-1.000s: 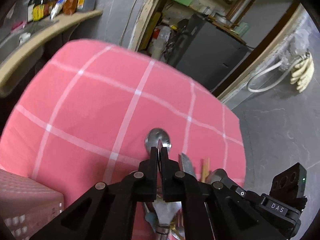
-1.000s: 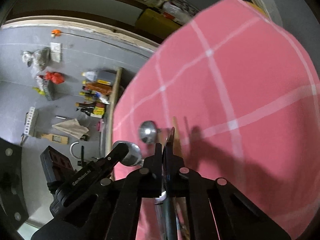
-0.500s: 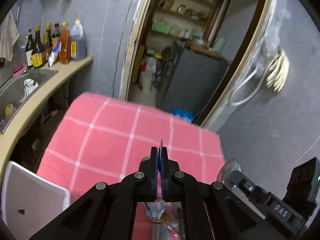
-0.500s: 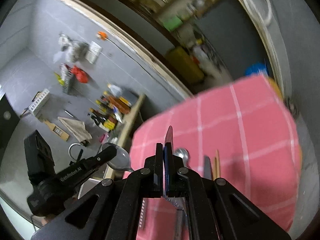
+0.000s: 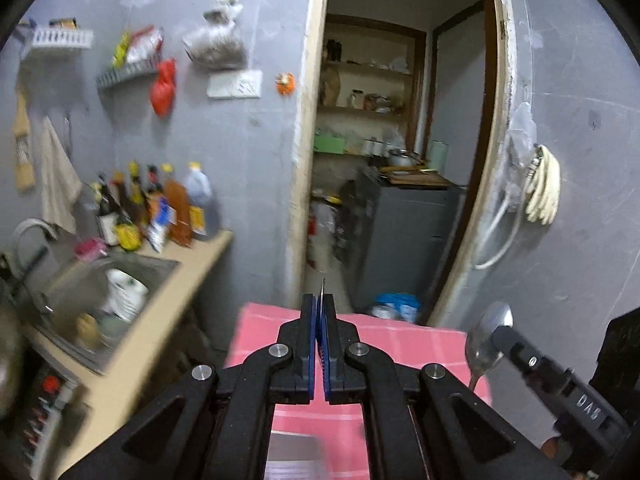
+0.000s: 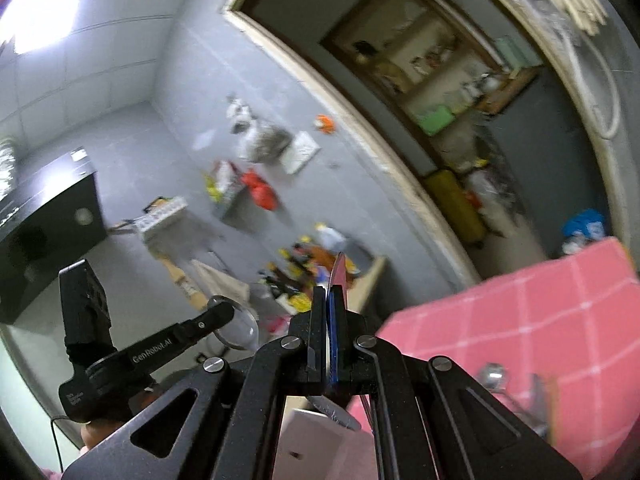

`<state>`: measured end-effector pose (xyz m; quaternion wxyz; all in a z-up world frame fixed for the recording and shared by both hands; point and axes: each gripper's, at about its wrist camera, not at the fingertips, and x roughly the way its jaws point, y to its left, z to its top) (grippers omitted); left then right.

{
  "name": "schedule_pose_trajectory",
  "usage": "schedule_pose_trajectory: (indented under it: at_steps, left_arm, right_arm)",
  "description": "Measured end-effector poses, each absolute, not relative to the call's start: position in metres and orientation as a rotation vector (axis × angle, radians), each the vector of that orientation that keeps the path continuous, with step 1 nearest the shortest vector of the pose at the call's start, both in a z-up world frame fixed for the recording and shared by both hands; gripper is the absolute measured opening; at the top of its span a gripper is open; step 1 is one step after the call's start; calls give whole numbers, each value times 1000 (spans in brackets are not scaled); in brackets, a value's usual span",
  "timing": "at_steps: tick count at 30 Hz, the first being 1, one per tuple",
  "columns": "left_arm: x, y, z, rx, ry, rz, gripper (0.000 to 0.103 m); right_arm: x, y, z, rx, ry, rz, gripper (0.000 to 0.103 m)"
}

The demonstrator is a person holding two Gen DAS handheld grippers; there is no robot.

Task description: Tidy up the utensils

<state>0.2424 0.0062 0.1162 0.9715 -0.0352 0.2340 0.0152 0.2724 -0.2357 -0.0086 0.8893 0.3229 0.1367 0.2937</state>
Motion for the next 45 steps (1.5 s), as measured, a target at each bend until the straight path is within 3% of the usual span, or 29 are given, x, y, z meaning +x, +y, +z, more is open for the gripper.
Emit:
schedule_pose_trajectory:
  at_steps: [8, 19, 39, 42, 45]
  left_arm:
    - [231, 45, 93, -14, 478, 42, 3]
    - [232, 48, 49, 35, 550, -49, 3]
    - [233, 69, 9, -182, 697, -183, 8]
    - [232, 69, 8, -184, 700, -175, 16]
    - [229, 72, 8, -198, 686, -167, 35]
  right_arm:
    - [287, -160, -35, 652, 295, 710, 2]
    - [285, -128, -88, 607, 420, 672, 2]
    - [276, -122, -90, 467, 570, 625, 3]
    - [274, -122, -87, 453, 574, 622, 3]
    - [272, -124, -86, 453, 578, 614, 3]
